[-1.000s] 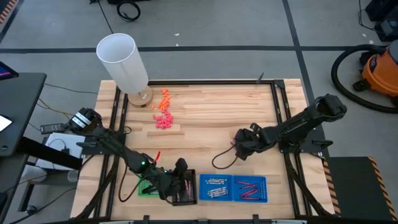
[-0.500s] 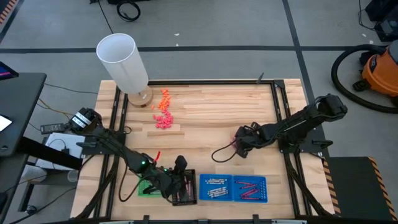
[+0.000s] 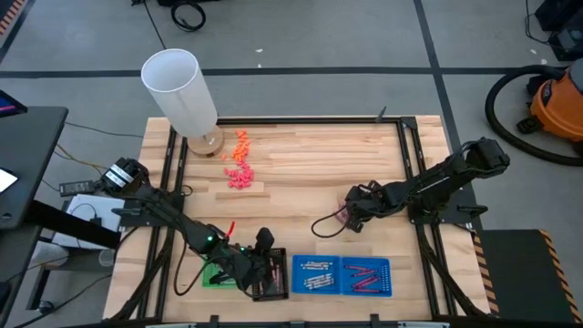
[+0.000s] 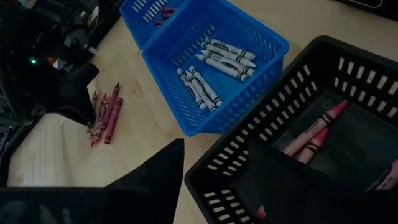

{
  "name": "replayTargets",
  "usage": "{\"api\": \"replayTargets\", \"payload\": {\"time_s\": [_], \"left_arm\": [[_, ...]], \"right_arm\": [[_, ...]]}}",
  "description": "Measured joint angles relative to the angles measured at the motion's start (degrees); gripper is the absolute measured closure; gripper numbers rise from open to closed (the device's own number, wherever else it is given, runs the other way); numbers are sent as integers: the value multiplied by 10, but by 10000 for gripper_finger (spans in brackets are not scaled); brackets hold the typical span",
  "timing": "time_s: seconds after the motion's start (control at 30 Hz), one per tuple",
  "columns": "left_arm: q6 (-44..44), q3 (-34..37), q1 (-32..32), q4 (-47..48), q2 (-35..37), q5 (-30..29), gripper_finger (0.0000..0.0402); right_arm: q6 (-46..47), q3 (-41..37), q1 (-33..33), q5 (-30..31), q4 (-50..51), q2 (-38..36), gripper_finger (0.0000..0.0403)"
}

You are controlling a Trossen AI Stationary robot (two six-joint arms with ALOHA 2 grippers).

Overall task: Sort crayons
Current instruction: Put the pink crayon into the black bin

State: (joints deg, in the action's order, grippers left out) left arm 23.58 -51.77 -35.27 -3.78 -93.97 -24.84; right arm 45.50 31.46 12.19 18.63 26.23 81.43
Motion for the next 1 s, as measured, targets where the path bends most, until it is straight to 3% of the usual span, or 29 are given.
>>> {"api": "replayTargets", "payload": {"time_s": [0.4, 0.83, 1.0], "left_arm": [[-65, 0, 5, -18, 0, 0, 212], [-87, 0, 17, -52, 0, 0, 212], [-100, 0, 29, -55, 0, 0, 212]], "right_arm": [[-2, -1, 0, -5, 3, 1, 371], [-22, 19, 0, -9, 37, -46, 366], [-38, 21, 12, -41, 15, -82, 366]]}}
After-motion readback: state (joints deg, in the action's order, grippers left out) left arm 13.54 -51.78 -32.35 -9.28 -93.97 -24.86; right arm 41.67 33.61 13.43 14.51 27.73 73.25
